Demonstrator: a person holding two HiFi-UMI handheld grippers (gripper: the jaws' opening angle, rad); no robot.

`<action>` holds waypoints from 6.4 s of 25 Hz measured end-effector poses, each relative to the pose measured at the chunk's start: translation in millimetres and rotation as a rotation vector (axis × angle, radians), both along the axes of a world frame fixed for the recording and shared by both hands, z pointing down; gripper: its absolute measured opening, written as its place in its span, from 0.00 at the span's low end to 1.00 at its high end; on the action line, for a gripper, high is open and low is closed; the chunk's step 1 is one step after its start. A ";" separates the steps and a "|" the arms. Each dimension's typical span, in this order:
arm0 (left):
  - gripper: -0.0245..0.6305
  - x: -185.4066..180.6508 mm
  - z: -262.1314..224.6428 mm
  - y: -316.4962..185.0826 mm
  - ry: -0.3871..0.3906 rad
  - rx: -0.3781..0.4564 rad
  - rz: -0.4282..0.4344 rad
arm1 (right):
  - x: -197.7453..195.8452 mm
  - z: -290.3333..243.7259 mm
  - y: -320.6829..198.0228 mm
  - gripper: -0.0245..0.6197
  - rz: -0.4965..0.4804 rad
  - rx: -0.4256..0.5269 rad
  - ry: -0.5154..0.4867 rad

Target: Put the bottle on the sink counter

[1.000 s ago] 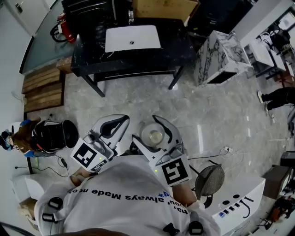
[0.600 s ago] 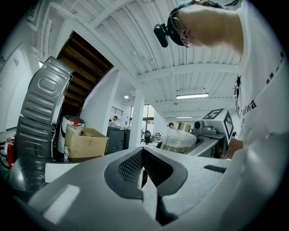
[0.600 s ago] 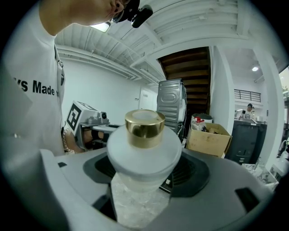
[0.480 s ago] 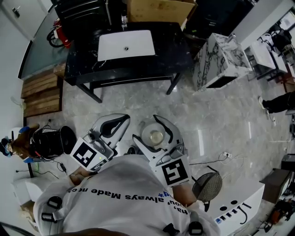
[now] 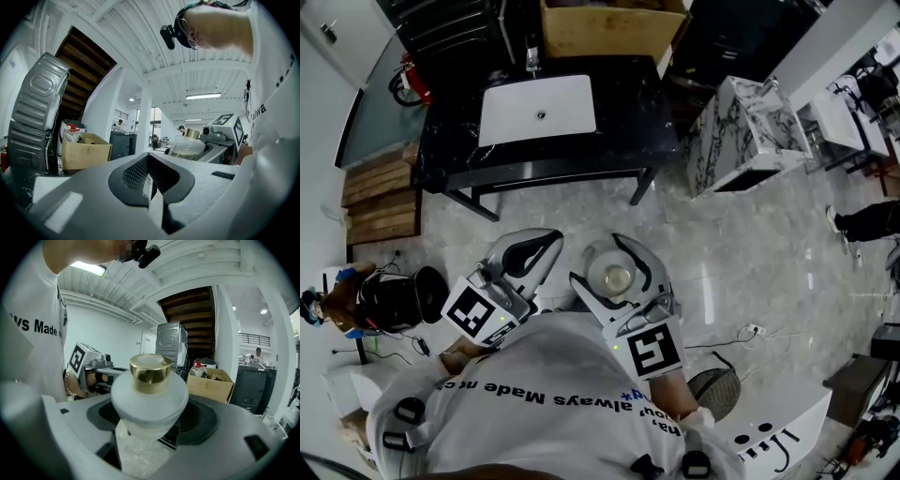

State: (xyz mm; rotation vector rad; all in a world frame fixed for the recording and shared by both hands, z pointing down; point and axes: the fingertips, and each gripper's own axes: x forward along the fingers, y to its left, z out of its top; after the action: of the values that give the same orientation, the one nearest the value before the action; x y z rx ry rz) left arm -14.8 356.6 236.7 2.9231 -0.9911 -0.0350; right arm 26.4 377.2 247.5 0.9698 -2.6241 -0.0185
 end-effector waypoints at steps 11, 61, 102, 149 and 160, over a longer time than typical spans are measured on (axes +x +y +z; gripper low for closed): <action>0.04 43.2 3.4 -46.6 -0.006 -0.013 -0.018 | 44.3 2.3 -43.8 0.56 -0.006 -0.012 -0.015; 0.04 -32.9 17.9 -468.7 0.024 -0.058 0.019 | -45.3 15.4 -468.3 0.56 -0.033 -0.043 0.038; 0.04 46.1 159.9 -601.5 -0.071 -0.218 -0.086 | 53.4 166.4 -621.1 0.56 0.017 -0.159 0.107; 0.04 86.8 354.8 -666.5 -0.235 -0.374 -0.013 | 81.4 366.1 -707.4 0.56 0.113 -0.240 0.163; 0.04 90.9 363.3 -660.8 -0.224 -0.394 -0.009 | 82.2 381.4 -701.6 0.56 0.111 -0.261 0.177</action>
State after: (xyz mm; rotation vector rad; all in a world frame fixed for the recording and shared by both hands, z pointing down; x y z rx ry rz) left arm 76.1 -304.2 600.0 2.5968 -0.9126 0.4442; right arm 108.6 -324.4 628.9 0.9716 -2.3371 0.2471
